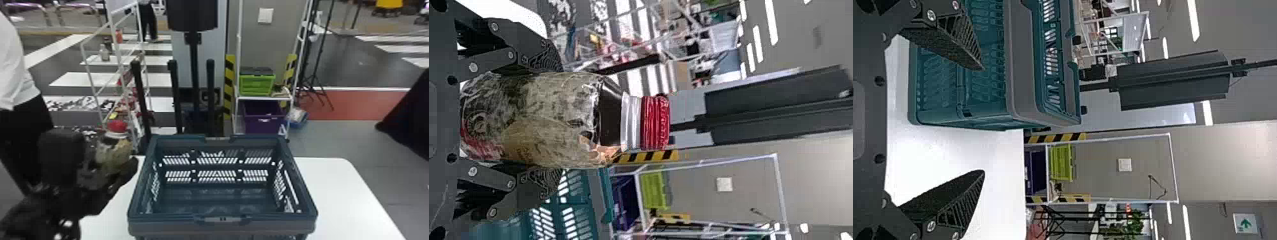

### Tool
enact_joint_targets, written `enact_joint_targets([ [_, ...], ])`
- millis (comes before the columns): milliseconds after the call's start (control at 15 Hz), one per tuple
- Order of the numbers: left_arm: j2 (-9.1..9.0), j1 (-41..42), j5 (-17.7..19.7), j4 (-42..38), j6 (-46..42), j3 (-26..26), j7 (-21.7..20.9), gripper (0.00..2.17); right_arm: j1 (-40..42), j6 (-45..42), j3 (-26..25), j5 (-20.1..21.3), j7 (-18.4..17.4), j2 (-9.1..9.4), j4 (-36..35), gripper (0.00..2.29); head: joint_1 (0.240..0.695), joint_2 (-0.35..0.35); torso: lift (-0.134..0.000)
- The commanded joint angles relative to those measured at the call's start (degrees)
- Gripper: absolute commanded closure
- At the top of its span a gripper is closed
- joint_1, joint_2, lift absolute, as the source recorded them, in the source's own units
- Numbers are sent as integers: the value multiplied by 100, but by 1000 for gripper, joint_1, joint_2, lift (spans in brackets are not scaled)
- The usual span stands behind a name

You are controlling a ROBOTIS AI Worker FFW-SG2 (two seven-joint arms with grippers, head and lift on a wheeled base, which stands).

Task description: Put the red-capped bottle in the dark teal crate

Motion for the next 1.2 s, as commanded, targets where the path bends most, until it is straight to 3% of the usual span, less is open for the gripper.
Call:
enact_joint_targets([
  [0, 402, -1210, 41, 684, 736, -611, -395, 1882, 75, -187, -1, 18, 0, 44, 0, 151, 499, 0, 0],
  [267, 455, -2608, 137, 2424, 1017, -1507, -1301, 1878, 198, -416, -54, 27, 0, 123, -27, 151, 499, 0, 0],
  [467, 385, -3662, -47, 4015, 982, -2307, -2338, 1878, 268, -574, -62, 27, -9, 158, -35, 151, 499, 0, 0],
  [600, 112, -4102, -531, 4973, 788, -2694, -2988, 1878, 321, -662, -80, 27, 0, 176, -53, 151, 499, 0, 0],
  [800, -160, -4664, -829, 6388, 384, -3230, -3595, 1882, 374, -715, -115, 18, -9, 193, -71, 151, 499, 0, 0],
  [867, -257, -4805, -935, 6810, 173, -3415, -3682, 1878, 374, -715, -115, 27, -9, 193, -79, 151, 499, 0, 0],
  [1000, -688, -5113, -1418, 8084, -583, -3494, -3867, 1878, 374, -715, -106, 27, 0, 202, -88, 151, 499, 0, 0],
  [1133, -881, -5315, -1682, 8945, -1268, -3652, -3805, 1878, 374, -715, -89, 27, -9, 211, -97, 151, 499, 0, 0],
])
